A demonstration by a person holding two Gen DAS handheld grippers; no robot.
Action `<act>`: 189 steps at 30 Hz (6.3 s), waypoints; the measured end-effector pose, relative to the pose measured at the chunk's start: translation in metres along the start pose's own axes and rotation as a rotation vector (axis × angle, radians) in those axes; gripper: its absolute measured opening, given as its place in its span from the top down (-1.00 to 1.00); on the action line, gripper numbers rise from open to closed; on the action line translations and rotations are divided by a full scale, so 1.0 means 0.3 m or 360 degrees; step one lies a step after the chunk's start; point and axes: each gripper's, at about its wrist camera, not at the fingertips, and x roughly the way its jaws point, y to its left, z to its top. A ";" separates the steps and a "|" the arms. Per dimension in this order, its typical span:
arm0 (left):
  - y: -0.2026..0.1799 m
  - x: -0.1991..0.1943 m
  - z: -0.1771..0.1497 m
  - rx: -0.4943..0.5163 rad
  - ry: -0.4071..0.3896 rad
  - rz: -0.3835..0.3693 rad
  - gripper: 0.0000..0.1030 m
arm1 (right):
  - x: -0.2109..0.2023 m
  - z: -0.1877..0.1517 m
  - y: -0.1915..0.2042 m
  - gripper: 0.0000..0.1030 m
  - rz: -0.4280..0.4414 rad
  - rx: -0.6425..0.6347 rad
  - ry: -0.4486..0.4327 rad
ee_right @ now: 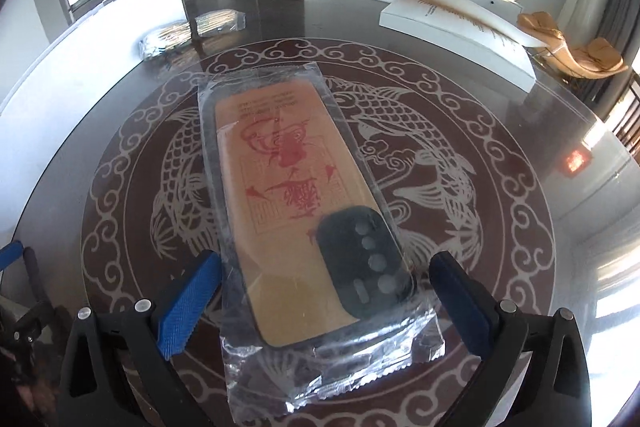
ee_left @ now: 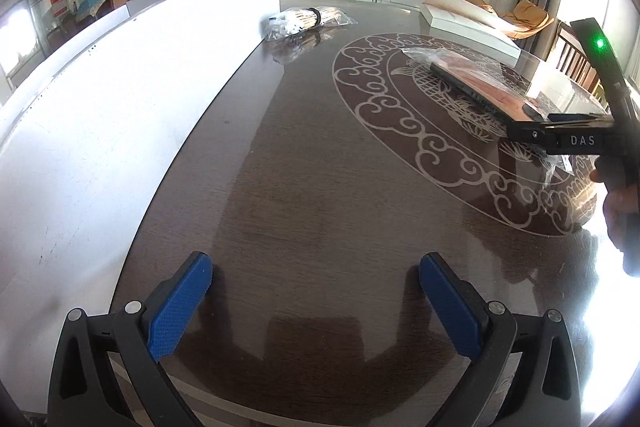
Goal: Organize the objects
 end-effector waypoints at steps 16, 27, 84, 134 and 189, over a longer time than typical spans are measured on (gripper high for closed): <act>-0.003 0.000 0.002 -0.0001 -0.0002 0.0001 -1.00 | 0.065 0.154 0.070 -0.55 0.0069 -0.0044 -0.0026; -0.005 -0.002 -0.002 -0.0001 -0.0003 0.0001 -1.00 | -0.227 -0.330 -0.166 -0.55 -0.0266 0.0435 -0.0134; -0.005 0.001 -0.001 -0.0002 -0.0004 0.0000 -1.00 | -0.258 -0.415 -0.146 -1.00 -0.0214 0.0403 -0.0117; -0.051 0.378 0.601 0.0262 -0.0050 -0.0063 0.45 | -0.259 -0.414 -0.148 -1.00 -0.0215 0.0404 -0.0119; 0.009 -0.174 0.080 -0.0026 -0.0308 -0.0447 0.46 | -0.460 -0.266 -0.100 -0.47 0.0103 0.0418 -0.0041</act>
